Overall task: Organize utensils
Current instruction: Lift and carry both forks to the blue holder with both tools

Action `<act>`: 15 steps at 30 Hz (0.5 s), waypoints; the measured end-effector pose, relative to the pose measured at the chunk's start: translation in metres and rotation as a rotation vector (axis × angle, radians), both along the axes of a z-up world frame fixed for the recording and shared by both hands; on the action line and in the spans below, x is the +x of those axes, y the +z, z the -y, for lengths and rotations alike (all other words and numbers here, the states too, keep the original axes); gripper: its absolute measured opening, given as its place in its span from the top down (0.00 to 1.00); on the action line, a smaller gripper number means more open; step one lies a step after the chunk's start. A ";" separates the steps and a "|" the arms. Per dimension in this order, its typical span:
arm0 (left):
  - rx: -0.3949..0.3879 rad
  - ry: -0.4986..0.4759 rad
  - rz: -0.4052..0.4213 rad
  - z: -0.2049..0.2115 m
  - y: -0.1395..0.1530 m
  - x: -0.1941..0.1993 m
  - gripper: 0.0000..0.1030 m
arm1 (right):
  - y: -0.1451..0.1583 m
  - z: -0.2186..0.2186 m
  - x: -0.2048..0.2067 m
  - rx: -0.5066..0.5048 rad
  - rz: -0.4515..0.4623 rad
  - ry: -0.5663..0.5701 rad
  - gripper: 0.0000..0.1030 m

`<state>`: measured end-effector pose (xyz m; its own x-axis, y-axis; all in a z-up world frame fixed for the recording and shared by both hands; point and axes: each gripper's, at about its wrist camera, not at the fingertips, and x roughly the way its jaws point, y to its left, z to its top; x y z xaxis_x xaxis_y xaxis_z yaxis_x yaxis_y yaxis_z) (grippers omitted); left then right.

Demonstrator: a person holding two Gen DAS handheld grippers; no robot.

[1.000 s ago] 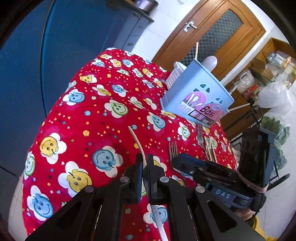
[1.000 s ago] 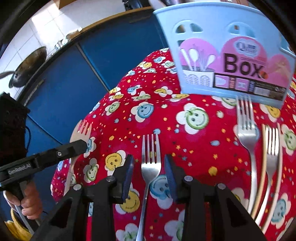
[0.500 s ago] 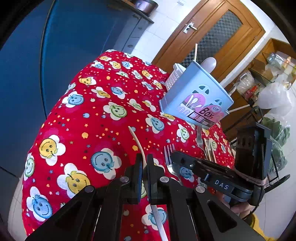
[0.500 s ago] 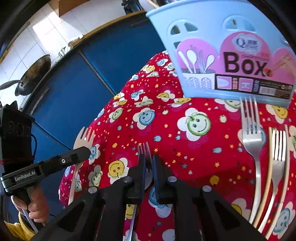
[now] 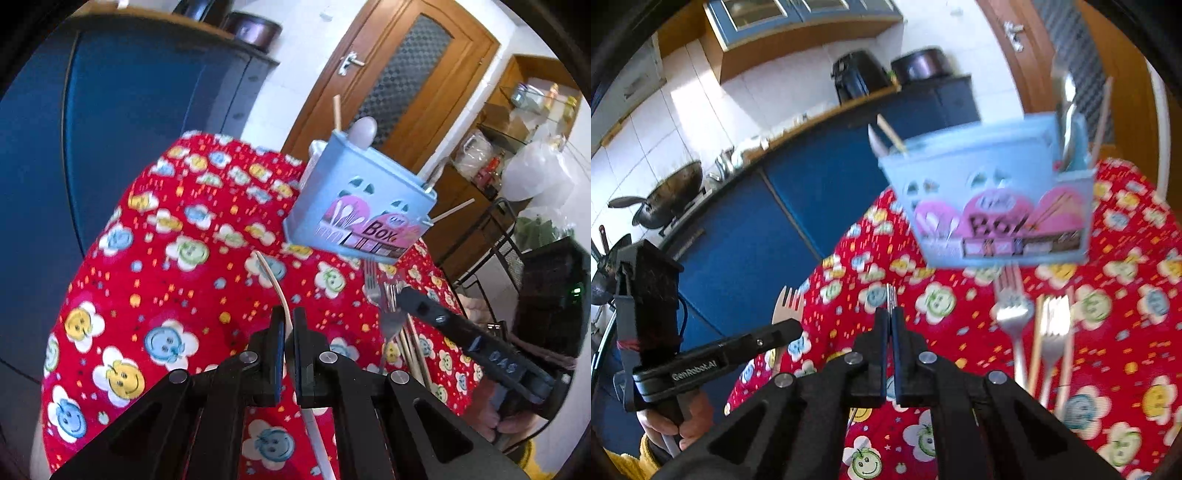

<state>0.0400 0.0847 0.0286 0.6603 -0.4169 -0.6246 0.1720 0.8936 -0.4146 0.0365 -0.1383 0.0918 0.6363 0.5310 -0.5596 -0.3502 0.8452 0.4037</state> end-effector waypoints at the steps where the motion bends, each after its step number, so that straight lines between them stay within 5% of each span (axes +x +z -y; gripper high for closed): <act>1: 0.004 -0.002 0.017 0.002 0.004 -0.001 0.96 | 0.007 0.003 -0.005 -0.007 0.028 -0.014 0.97; 15: 0.045 -0.007 0.187 0.034 0.063 0.011 0.96 | 0.072 0.045 -0.019 -0.080 0.251 -0.185 0.97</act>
